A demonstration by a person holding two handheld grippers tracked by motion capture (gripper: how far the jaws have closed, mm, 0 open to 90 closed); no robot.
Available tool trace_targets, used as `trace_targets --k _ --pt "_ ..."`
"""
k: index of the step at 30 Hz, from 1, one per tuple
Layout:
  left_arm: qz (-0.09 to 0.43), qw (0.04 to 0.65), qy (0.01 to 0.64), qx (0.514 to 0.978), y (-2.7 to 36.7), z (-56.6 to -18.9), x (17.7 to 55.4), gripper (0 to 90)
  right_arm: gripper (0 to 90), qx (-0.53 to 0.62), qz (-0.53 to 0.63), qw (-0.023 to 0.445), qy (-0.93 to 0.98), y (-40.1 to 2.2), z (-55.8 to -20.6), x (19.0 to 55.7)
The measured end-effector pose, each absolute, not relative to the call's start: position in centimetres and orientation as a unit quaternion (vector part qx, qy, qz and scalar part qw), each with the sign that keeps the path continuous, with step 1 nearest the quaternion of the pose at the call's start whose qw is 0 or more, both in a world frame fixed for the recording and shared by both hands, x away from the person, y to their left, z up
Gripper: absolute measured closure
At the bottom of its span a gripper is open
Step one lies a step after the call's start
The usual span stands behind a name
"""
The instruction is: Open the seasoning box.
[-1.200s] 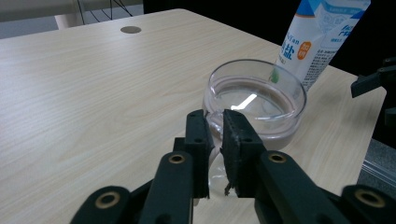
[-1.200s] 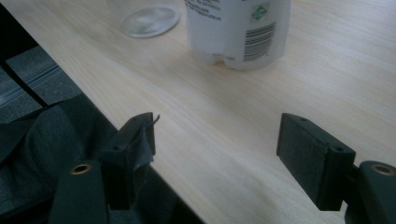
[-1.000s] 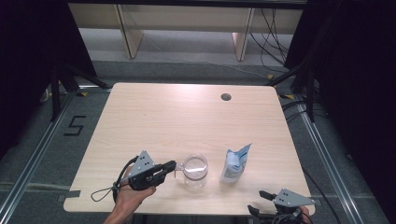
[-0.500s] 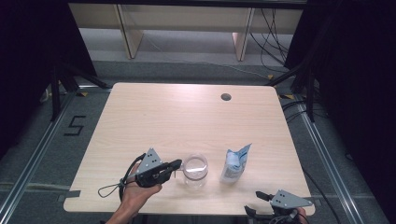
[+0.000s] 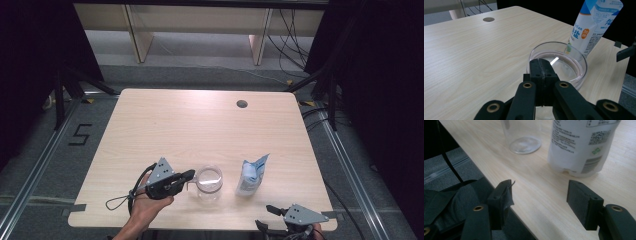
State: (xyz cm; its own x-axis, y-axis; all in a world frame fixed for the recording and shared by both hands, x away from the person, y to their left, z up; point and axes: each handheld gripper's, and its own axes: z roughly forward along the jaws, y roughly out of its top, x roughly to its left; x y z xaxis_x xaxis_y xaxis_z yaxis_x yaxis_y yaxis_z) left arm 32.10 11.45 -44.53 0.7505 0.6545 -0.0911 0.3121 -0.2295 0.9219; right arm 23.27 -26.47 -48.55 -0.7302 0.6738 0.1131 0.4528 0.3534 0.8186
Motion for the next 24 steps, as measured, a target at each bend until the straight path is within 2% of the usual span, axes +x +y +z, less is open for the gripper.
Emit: trace_targets --k 5,7,13,24 --pt "0.161 0.538 0.314 0.765 11.4 -44.8 32.3 89.5 38.9 0.327 0.458 0.136 0.816 -26.1 -48.5 23.5" --pt "0.167 0.53 0.319 0.767 11.6 -44.9 32.3 89.4 39.8 0.326 0.458 0.123 0.818 -26.0 -48.5 23.4" --pt "0.168 0.534 0.321 0.764 11.6 -45.0 32.3 89.4 42.9 0.317 0.462 0.128 0.818 -25.3 -48.5 23.4" --pt "0.165 0.535 0.317 0.765 11.8 -45.0 32.1 89.3 56.8 0.297 0.472 0.142 0.818 -22.7 -48.1 24.1"
